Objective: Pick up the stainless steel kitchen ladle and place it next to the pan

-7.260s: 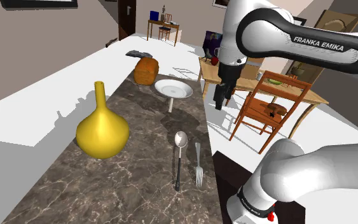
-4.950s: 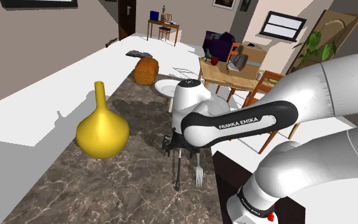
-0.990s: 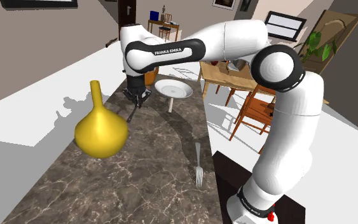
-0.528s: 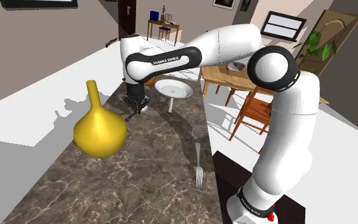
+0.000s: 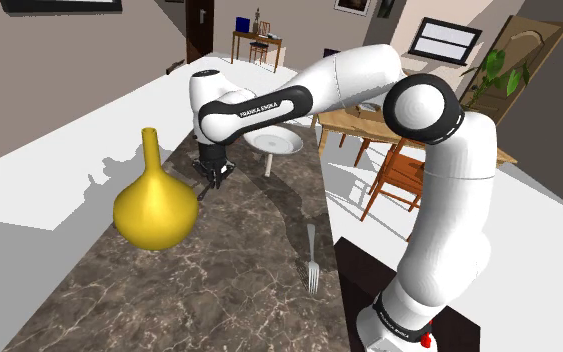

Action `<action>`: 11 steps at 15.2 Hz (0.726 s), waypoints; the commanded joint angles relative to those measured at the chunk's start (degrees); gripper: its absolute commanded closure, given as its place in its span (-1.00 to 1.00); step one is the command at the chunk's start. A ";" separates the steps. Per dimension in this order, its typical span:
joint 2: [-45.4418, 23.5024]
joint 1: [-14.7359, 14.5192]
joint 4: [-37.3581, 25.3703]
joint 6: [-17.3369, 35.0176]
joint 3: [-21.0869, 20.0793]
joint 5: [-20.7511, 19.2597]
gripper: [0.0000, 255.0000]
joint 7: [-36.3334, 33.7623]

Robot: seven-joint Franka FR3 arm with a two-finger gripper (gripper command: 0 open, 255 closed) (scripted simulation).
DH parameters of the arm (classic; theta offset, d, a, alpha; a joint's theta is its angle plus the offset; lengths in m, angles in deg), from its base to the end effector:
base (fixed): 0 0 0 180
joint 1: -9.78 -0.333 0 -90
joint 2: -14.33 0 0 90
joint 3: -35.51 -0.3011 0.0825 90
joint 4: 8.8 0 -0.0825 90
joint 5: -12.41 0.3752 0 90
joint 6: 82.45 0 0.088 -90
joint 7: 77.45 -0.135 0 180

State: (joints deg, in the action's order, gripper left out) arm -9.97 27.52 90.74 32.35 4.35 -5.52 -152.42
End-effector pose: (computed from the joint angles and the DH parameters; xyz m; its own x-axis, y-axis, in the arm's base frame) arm 0.6190 0.0974 0.3186 0.5753 -0.8173 0.0310 -0.8153 -0.5701 0.1010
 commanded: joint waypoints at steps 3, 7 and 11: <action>-0.47 -0.06 0.21 0.15 0.09 -0.09 1.00 -0.11; -0.47 -0.06 0.21 0.15 0.08 -0.09 1.00 -0.11; -0.45 -0.05 0.23 0.16 0.08 -0.09 -1.00 -0.11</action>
State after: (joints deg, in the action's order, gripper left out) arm -10.42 27.47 90.97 32.52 4.42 -5.60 -152.53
